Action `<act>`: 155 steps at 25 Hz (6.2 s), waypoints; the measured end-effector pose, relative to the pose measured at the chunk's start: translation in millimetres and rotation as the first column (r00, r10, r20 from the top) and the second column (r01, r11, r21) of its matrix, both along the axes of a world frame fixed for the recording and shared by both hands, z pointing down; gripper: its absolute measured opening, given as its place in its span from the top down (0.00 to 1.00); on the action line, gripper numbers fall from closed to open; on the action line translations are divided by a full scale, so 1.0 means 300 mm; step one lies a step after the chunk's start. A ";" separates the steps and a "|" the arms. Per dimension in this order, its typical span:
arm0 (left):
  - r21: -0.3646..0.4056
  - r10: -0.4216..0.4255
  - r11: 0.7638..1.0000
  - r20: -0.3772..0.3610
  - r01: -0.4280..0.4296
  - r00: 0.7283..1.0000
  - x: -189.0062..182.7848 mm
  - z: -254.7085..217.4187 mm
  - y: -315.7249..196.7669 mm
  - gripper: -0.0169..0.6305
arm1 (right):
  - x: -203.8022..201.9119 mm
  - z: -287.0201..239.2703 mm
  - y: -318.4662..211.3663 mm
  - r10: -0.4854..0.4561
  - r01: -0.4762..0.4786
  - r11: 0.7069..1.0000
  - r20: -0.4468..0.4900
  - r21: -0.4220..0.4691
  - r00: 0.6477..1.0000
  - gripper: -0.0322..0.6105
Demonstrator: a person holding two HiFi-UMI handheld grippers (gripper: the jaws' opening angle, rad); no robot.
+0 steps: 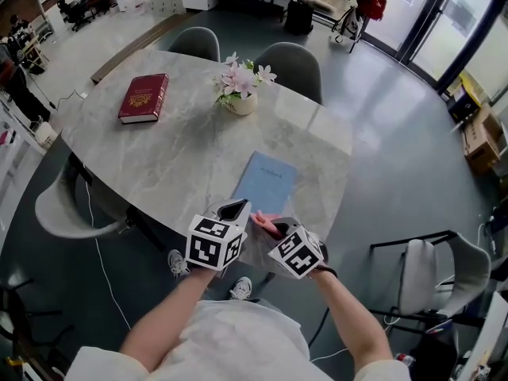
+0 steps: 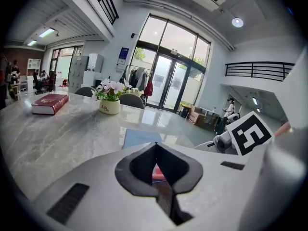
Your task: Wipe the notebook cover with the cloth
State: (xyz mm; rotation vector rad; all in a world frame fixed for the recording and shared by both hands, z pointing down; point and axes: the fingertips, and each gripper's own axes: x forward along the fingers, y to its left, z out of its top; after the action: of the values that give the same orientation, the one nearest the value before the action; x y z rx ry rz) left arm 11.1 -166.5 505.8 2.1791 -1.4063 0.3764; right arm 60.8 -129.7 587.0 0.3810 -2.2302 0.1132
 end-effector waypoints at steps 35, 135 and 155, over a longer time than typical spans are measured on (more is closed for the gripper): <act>-0.010 -0.027 1.000 -0.009 0.027 1.000 -0.131 0.017 -0.059 0.96 | -0.093 -0.173 -0.525 0.067 -0.057 0.981 -0.046 0.185 0.997 0.93; -0.015 -0.055 0.998 -0.011 0.055 0.998 -0.231 0.044 0.041 0.96 | -0.225 -0.157 -0.220 -0.135 0.169 0.959 -0.160 0.227 0.978 0.93; -0.022 -0.012 1.000 -0.011 0.012 1.000 -0.337 0.054 -0.037 0.96 | -0.317 -0.118 -0.575 -0.047 0.126 0.957 -0.288 0.261 0.956 0.93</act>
State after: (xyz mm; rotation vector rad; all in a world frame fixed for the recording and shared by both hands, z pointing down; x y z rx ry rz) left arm -90.1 -177.5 521.9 2.1513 -1.4023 0.3729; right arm -34.3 -302.2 551.7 0.4199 -1.9797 -0.2879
